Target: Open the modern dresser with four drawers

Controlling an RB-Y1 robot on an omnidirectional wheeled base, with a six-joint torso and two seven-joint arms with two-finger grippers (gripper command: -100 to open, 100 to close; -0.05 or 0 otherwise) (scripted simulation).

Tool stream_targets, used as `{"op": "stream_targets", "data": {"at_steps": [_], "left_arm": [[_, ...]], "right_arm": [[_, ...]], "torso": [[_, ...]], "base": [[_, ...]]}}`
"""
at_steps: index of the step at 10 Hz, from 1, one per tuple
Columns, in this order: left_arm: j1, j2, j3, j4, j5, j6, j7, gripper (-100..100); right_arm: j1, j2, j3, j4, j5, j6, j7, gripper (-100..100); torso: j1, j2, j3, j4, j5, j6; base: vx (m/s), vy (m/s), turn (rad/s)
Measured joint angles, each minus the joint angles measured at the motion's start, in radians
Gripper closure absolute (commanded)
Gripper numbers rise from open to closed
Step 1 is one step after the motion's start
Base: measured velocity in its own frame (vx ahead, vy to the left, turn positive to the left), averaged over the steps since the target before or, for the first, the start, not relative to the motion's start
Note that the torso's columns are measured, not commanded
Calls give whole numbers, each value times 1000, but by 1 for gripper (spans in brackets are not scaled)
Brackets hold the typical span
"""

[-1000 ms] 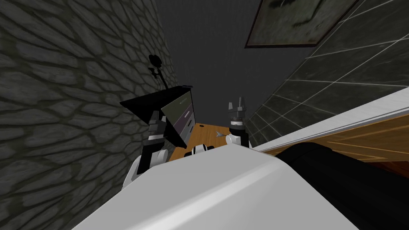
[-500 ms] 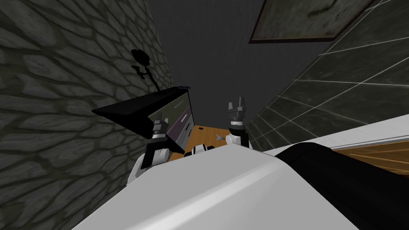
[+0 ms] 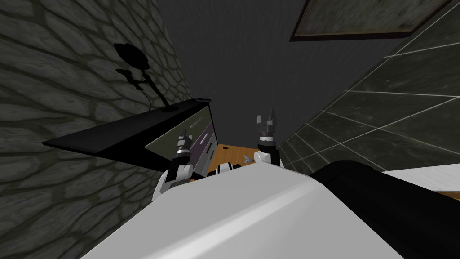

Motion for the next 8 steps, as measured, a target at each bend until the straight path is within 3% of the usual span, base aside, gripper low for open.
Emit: {"op": "stream_targets", "data": {"at_steps": [5, 8], "left_arm": [[-13, -109, 2, 25, 5, 34, 1, -100], [-11, -112, 3, -8, 4, 64, 1, -100]], "right_arm": [[0, 0, 0, 0, 0, 0, 0, 0], [0, 0, 0, 0, 0, 0, 0, 0]], "torso": [[1, -1, -1, 0, 0, 0], [0, -7, -4, -2, 0, 0]], "base": [[40, -20, -2], [63, 5, -14]]}}
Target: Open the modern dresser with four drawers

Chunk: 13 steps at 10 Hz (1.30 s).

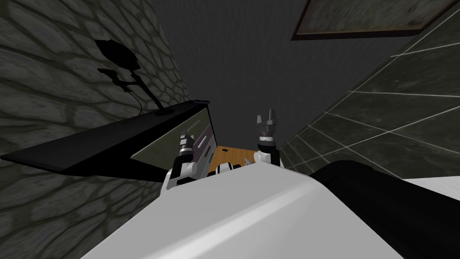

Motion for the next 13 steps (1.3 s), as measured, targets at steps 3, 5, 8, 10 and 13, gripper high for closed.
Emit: {"op": "stream_targets", "data": {"at_steps": [3, 5, 8, 10, 13], "left_arm": [[2, 1, -1, 12, 1, -15, 0, 100], [7, -5, -6, -5, -3, -3, -3, 100], [16, -13, -14, -29, -8, 14, -8, -100], [16, 34, -15, -29, -8, 14, -8, -100], [15, 106, -13, -26, -7, 16, -6, -100]], "right_arm": [[0, 0, 0, 0, 0, 0, 0, 0], [0, 0, 0, 0, 0, 0, 0, 0], [0, 0, 0, 0, 0, 0, 0, 0], [0, 0, 0, 0, 0, 0, 0, 0], [0, 0, 0, 0, 0, 0, 0, 0]], "torso": [[0, 5, 4, 1, 0, 1], [-9, 3, 2, 1, -3, 0], [6, 2, 2, 1, 2, 0], [6, 2, 1, 0, 2, 0], [-1, 4, 2, 1, 0, 0]], "base": [[-38, -43, 7], [-56, -200, 0], [-35, -105, -3], [3, 13, 1], [9, 30, 0]]}}
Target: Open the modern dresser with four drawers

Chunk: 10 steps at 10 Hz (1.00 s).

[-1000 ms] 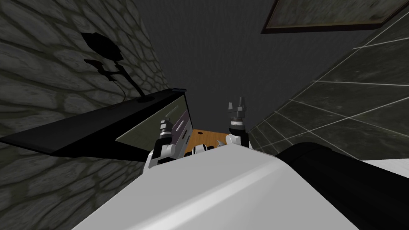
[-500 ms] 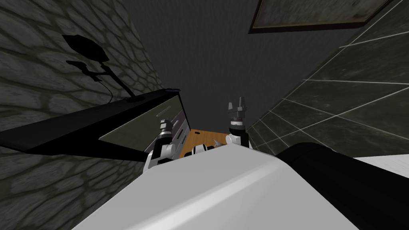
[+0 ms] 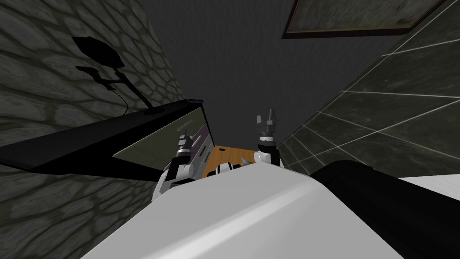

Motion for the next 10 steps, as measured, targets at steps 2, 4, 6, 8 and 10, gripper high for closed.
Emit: {"op": "stream_targets", "data": {"at_steps": [2, 4, 6, 8, 10], "left_arm": [[-1, 43, 0, 0, 0, 4, 0, -100], [2, 43, 3, -13, 4, 19, 4, -100], [5, 24, 5, -29, 7, 31, 8, -100], [7, -13, 6, -36, 8, 34, 10, -100], [9, -58, 6, -41, 8, 36, 10, -100]], "right_arm": [[0, 0, 0, 0, 0, 0, 0, 0], [0, 0, 0, 0, 0, 0, 0, 0], [0, 0, 0, 0, 0, 0, 0, 0], [0, 0, 0, 0, 0, 0, 0, 0], [0, 0, 0, 0, 0, 0, 0, 0]], "torso": [[1, 0, 0, 0, 0, 0], [6, -1, -1, 0, 2, 0], [-1, 0, 0, 0, 0, 0], [-5, 1, 1, 0, -1, 0], [0, 1, 0, 0, 0, 0]], "base": [[18, 73, 3], [37, 163, -2], [30, 97, 0], [6, 13, 1], [0, 0, 0]]}}
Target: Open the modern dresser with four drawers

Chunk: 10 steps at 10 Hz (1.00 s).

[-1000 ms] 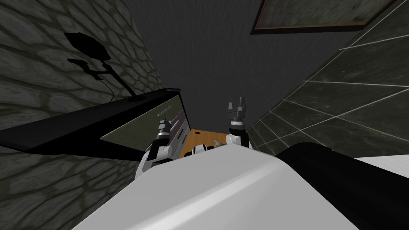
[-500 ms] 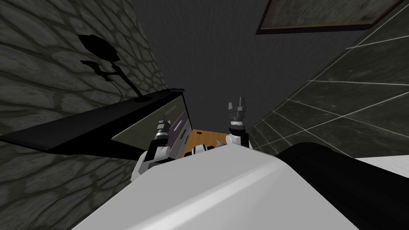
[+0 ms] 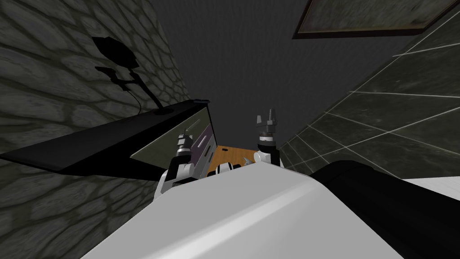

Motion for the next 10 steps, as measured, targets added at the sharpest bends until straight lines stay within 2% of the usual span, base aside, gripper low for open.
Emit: {"op": "stream_targets", "data": {"at_steps": [2, 3, 4, 6, 8, 10], "left_arm": [[1, -40, 0, -3, 0, 1, 0, -100], [1, -42, 0, -3, 0, 1, 0, -100], [-20, -43, 16, 14, -2, 2, -1, -100], [-86, -49, 74, 79, -8, 7, -6, -100], [-144, -54, 111, 112, -12, 19, -9, -100], [-213, -59, 169, 167, -18, 30, -13, -100]], "right_arm": [[0, 0, 0, 0, 0, 0, 0, 0], [0, 0, 0, 0, 0, 0, 0, 0], [0, 0, 0, 0, 0, 0, 0, 0], [0, 0, 0, 0, 0, 0, 0, 0], [0, 0, 0, 0, 0, 0, 0, 0], [0, 0, 0, 0, 0, 0, 0, 0]], "torso": [[2, -1, -1, 0, 1, 0], [2, -1, -1, 0, 1, 0], [1, 1, 0, 0, 0, 1], [2, 2, 2, 1, 0, 0], [1, -2, -1, -1, 0, 0], [2, 0, 0, 0, 1, 0]], "base": [[0, 3, 0], [-37, 5, -156], [-86, 6, -218], [-94, 11, -114], [-88, 13, -149], [-105, 9, -190]]}}
